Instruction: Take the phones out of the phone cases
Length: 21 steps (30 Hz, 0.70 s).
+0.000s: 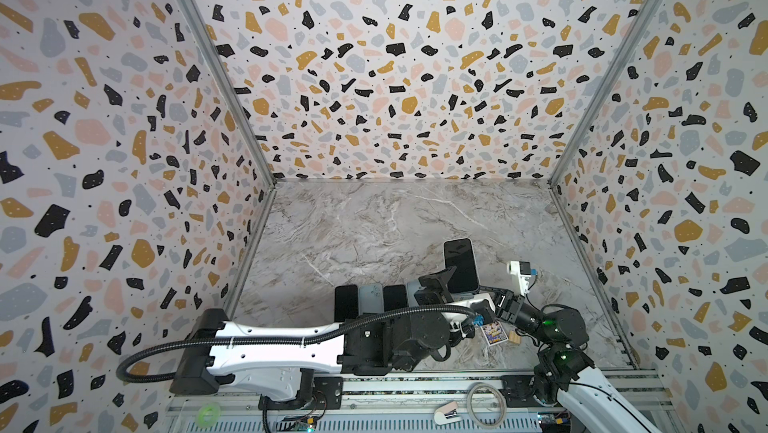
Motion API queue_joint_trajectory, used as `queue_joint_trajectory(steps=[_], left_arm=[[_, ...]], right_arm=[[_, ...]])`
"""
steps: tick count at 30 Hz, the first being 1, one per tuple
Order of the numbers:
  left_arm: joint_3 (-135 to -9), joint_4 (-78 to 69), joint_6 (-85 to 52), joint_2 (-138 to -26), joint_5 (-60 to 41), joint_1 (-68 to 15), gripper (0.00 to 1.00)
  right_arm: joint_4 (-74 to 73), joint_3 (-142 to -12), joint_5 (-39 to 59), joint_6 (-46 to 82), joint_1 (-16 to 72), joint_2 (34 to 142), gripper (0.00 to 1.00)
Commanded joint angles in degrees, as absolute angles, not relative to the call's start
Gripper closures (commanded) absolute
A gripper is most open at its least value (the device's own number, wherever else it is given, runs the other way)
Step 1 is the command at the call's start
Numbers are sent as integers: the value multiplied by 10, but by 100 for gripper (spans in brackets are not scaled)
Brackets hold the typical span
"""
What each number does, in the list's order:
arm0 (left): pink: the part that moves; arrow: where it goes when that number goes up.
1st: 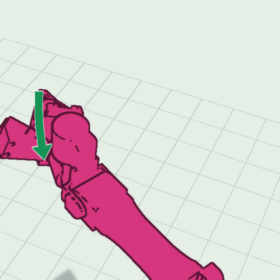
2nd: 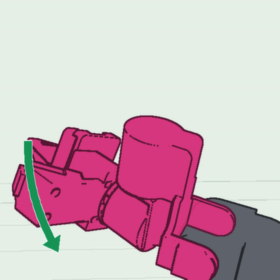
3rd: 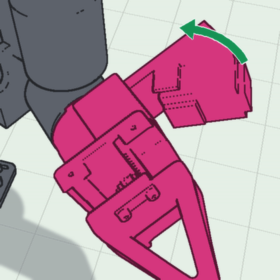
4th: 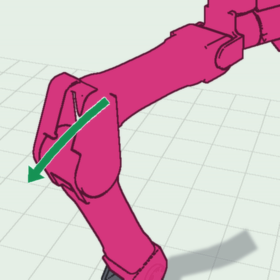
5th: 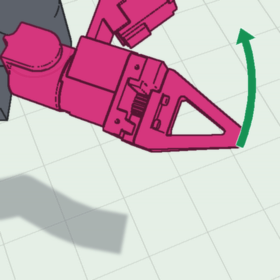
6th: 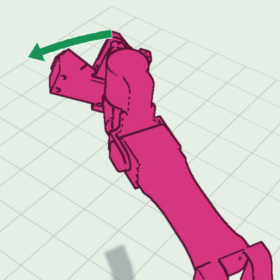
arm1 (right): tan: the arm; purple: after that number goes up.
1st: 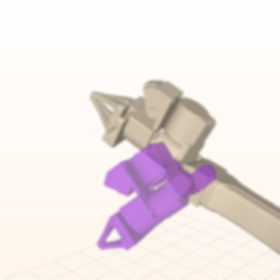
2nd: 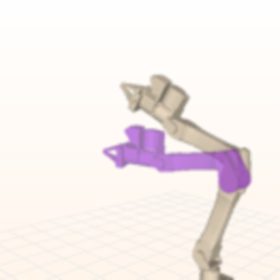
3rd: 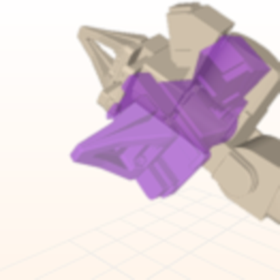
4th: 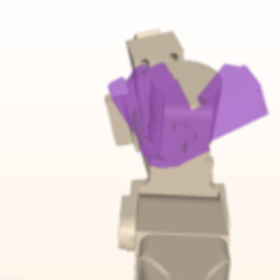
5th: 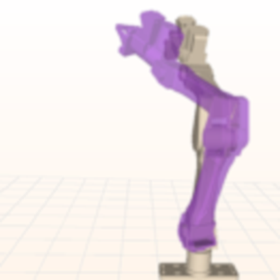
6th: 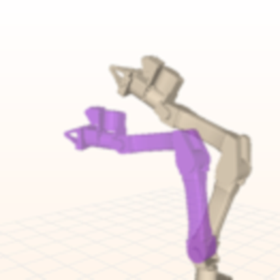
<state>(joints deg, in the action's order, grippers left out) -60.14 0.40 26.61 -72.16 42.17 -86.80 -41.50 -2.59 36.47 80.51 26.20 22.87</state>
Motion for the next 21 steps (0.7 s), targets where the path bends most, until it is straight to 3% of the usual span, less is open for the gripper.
queue_joint_trajectory(steps=[1, 21], left_arm=[[-604, -8, 308, -734, 452, -869, 6], [-637, -8, 327, -792, 458, -837, 15]], right_arm=[[-453, -37, 368, 797, 260, 219, 100], [-438, -32, 368, 795, 259, 202, 100]])
